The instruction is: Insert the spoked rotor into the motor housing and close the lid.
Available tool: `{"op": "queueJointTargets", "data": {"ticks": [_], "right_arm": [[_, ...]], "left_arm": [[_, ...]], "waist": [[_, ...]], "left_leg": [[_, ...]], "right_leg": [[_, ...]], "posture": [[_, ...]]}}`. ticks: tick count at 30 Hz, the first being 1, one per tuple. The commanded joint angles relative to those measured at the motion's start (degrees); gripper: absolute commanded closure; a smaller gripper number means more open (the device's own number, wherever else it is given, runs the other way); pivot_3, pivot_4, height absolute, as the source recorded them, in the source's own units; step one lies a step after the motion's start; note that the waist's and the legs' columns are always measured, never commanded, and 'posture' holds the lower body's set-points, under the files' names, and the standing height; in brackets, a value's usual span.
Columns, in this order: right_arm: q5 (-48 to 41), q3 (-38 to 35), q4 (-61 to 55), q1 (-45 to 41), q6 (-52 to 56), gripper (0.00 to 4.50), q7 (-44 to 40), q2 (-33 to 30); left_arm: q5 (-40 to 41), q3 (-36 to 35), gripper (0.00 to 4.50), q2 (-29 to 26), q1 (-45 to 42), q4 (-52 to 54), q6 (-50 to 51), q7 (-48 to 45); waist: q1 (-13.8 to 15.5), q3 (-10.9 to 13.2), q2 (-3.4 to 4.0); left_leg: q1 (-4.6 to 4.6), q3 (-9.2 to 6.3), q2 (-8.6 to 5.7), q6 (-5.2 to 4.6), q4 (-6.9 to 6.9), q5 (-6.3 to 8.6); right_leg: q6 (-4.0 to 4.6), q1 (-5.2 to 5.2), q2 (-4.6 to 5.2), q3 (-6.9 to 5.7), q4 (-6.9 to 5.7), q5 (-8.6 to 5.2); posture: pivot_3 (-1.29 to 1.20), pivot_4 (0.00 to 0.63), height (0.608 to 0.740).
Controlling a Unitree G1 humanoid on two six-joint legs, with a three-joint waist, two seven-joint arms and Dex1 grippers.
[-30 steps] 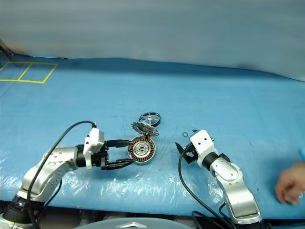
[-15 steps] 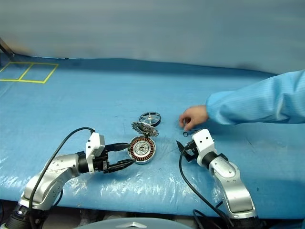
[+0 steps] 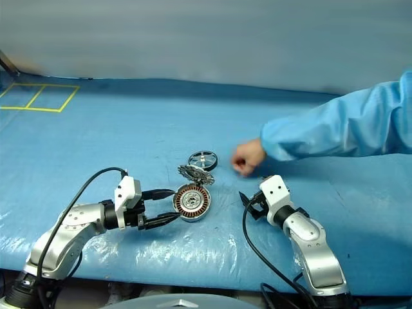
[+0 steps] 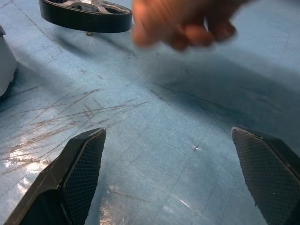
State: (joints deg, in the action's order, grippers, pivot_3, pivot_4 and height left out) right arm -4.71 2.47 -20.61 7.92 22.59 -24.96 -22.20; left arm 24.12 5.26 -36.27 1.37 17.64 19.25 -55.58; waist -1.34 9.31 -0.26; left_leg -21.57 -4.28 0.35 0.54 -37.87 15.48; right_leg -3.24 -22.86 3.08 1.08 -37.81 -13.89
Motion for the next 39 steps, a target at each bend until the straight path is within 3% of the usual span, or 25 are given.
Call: {"op": "queueJointTargets", "data": {"ticks": [1,17,28,39], "right_arm": [[0.56,0.04,-1.86,-0.12,-1.05,0.00,-0.17,-0.91],[0.54,1.48,-4.07,-0.46,0.21,0.00,-1.69,-2.64],[0.67,2.30,-3.57,-1.02,-0.26,0.00,-1.49,-2.10],[1.35,2.92,-3.30,-0.90,-0.72,0.00,-0.51,-1.75]], "left_arm": [[-0.51,-0.98,1.07,-0.28,-1.12,-0.34,-1.64,-0.30],[1.64,-6.17,1.07,-2.62,-0.61,-0.90,0.76,-1.14],[-3.11,-12.64,1.07,-1.83,1.61,-5.87,-5.18,5.70],[-10.75,-4.07,1.07,5.05,1.48,-12.29,-12.20,8.63]], "waist": [[-0.02,0.00,0.00],[-0.08,0.00,0.00],[-0.05,0.01,0.00],[0.14,0.01,-0.01]], "left_leg": [[0.00,0.00,0.00,0.00,0.00,0.00],[-0.01,-0.02,0.01,0.00,0.03,0.00],[0.00,-0.02,0.01,0.00,0.05,0.00],[-0.02,-0.01,-0.05,0.01,0.04,0.00]], "right_leg": [[0.00,0.00,0.00,0.00,0.00,0.00],[0.00,-0.01,0.00,-0.02,0.01,-0.01],[0.02,-0.03,0.00,-0.02,0.02,-0.02],[-0.03,-0.02,0.07,-0.01,0.03,0.02]], "posture": [[0.00,0.150,0.740],[0.00,0.150,0.740],[0.00,0.150,0.740],[0.00,0.150,0.740]]}}
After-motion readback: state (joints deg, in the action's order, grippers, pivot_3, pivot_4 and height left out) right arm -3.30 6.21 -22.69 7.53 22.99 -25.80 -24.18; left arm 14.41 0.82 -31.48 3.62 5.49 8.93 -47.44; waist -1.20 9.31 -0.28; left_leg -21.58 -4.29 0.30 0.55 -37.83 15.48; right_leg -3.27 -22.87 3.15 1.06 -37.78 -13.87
